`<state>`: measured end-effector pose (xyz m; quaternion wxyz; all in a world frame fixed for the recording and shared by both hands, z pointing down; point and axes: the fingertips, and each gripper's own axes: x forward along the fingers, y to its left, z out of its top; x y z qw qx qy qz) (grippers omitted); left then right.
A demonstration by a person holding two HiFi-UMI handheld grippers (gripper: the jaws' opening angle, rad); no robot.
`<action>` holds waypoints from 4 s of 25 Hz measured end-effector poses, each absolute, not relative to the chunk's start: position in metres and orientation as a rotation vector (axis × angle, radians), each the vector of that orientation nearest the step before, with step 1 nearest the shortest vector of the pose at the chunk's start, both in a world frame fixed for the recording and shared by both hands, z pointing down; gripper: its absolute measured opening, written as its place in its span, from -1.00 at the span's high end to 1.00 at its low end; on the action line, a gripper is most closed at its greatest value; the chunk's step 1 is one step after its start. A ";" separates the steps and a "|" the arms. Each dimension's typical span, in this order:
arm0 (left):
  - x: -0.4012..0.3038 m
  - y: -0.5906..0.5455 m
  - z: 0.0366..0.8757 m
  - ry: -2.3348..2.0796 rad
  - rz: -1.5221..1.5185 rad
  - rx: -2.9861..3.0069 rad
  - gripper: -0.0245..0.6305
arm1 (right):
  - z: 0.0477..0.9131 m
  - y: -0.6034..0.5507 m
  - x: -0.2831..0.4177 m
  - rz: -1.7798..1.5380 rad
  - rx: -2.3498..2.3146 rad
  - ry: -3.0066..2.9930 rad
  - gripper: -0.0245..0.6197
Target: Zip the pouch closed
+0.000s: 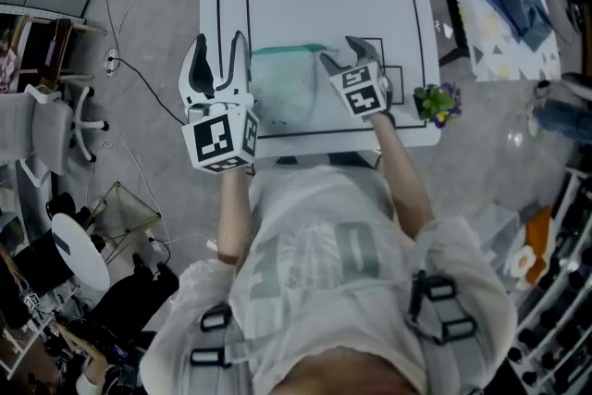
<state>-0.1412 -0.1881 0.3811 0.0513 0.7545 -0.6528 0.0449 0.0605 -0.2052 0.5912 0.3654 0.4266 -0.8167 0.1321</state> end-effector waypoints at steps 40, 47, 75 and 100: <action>-0.128 -0.182 0.365 -1.981 0.091 2.327 0.26 | 0.474 -0.215 0.033 0.096 1.163 -2.301 0.86; -0.130 -0.180 0.354 -1.984 0.042 2.327 0.26 | 0.416 -0.218 0.031 0.012 1.223 -2.426 0.86; -0.072 -0.171 0.323 -1.616 -0.210 2.443 0.26 | 0.336 -0.166 0.010 -0.525 1.214 -2.484 0.86; -0.048 -0.155 0.327 -0.707 -0.738 1.906 0.59 | 0.333 -0.133 -0.028 -0.799 0.965 -2.506 0.86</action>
